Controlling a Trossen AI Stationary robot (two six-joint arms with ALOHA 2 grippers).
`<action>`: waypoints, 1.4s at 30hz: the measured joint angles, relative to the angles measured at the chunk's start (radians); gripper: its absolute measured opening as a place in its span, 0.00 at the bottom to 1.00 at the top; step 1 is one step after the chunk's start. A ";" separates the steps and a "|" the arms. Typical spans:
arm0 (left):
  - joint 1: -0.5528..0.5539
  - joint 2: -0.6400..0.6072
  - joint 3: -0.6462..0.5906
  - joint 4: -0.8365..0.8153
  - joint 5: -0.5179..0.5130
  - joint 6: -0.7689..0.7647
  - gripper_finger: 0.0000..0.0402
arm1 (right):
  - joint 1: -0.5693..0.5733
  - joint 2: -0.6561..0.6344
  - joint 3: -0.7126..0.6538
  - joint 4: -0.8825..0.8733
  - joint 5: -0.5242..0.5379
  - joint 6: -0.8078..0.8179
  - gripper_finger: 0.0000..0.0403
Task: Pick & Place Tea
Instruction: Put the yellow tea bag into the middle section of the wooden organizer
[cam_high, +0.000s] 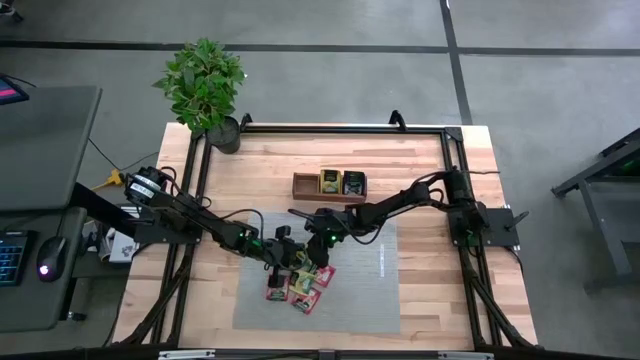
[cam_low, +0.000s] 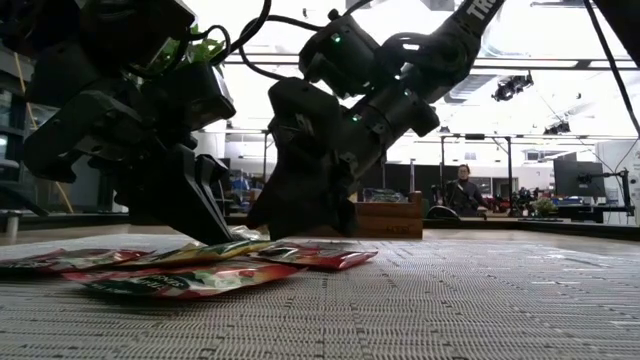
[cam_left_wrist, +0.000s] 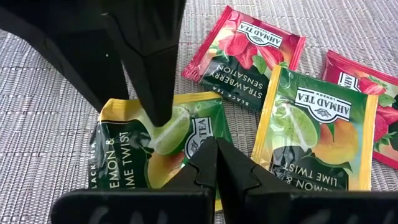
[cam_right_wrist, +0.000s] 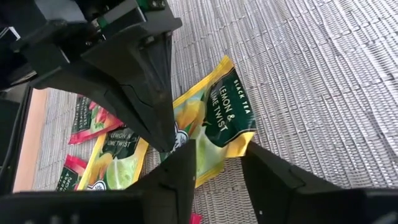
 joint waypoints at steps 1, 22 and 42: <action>0.000 0.000 0.000 0.000 0.000 0.000 0.00 | 0.000 0.000 0.000 0.000 0.000 0.004 0.28; 0.002 0.002 -0.004 0.034 0.025 0.010 0.00 | -0.002 0.000 0.000 0.003 -0.008 0.052 0.01; 0.001 -0.229 -0.007 -0.196 0.027 0.026 0.00 | -0.002 -0.003 0.003 -0.031 -0.016 0.039 0.00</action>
